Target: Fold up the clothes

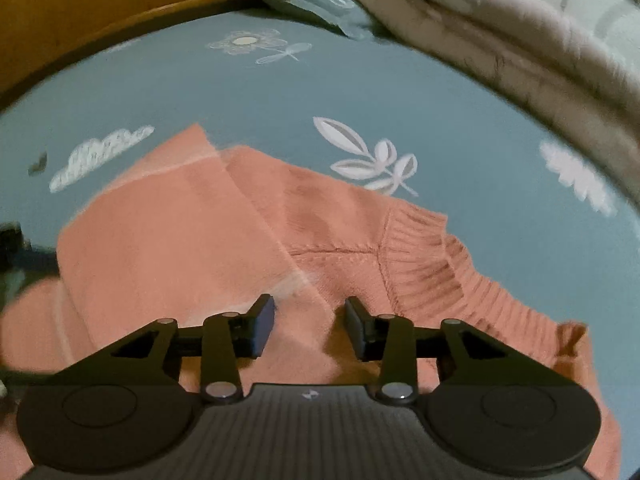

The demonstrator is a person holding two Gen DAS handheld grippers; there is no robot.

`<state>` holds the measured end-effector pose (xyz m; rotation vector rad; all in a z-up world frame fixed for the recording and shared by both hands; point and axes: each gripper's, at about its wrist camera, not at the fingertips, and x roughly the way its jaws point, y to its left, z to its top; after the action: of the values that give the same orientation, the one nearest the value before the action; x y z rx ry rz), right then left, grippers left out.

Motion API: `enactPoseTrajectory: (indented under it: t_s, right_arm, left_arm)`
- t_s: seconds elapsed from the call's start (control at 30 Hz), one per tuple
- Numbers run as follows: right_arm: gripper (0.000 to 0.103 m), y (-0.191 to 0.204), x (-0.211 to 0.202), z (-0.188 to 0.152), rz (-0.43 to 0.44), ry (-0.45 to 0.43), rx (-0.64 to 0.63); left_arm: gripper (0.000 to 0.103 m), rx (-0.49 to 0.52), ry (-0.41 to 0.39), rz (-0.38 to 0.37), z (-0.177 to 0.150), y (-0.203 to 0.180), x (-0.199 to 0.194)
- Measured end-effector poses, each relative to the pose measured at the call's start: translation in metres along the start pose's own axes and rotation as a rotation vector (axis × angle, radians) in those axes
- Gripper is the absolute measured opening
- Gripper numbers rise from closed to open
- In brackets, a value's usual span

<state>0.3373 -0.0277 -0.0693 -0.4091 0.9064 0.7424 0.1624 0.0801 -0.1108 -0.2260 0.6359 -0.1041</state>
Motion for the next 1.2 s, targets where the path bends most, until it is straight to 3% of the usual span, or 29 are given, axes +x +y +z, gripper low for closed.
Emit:
enactPoseTrajectory:
  t_s: [0.1,0.13,0.33,0.43,0.5,0.57,0.63,0.67,0.7,0.77,0.83,0.97,1.1,1.2]
  right_arm:
    - [0.014,0.009,-0.003,0.001,-0.018,0.000,-0.024]
    - [0.012,0.017,-0.005,0.001,-0.050,-0.005,-0.057]
    - [0.012,0.031,-0.015,0.023,-0.190,-0.116,-0.110]
    - [0.023,0.026,0.008,0.020,-0.207,-0.016,-0.084]
    - [0.027,0.025,0.001,0.011,-0.221,-0.032,-0.082]
    - [0.034,0.014,-0.031,0.002,-0.204,-0.087,-0.002]
    - [0.048,0.000,-0.072,-0.015,-0.211,-0.160,0.082]
    - [0.068,-0.008,-0.089,-0.027,-0.249,-0.177,0.129]
    - [0.073,-0.017,-0.107,-0.042,-0.291,-0.188,0.186]
    - [0.072,-0.039,-0.134,-0.076,-0.312,-0.201,0.329]
    - [0.072,-0.068,-0.153,-0.117,-0.278,-0.212,0.558]
    - [0.070,-0.104,-0.159,-0.182,-0.123,-0.303,0.924]
    - [0.066,-0.119,-0.140,-0.197,-0.094,-0.366,1.031]
    - [0.066,-0.120,-0.128,-0.188,-0.082,-0.387,1.014]
  left_arm:
    - [0.098,-0.028,0.003,0.001,0.002,0.000,-0.003]
    - [0.098,-0.060,0.005,-0.004,0.004,0.002,-0.005]
    - [0.098,-0.285,-0.014,-0.062,0.011,0.024,-0.009]
    - [0.098,-0.237,-0.002,-0.042,0.010,0.018,-0.008]
    - [0.098,-0.214,0.030,-0.035,0.009,0.014,-0.013]
    - [0.098,-0.207,0.060,-0.045,0.008,0.013,-0.021]
    - [0.098,-0.201,0.047,-0.065,0.004,0.013,-0.034]
    - [0.098,-0.195,0.043,-0.071,0.002,0.011,-0.040]
    - [0.098,-0.184,0.045,-0.074,0.001,0.009,-0.044]
    - [0.098,-0.147,0.037,-0.075,0.001,0.003,-0.050]
    - [0.098,-0.101,0.020,-0.064,0.003,-0.006,-0.052]
    - [0.098,-0.055,0.007,-0.064,0.015,-0.019,-0.044]
    - [0.098,-0.077,0.057,-0.083,0.016,-0.025,-0.038]
    - [0.098,-0.066,0.070,-0.083,0.010,-0.028,-0.042]
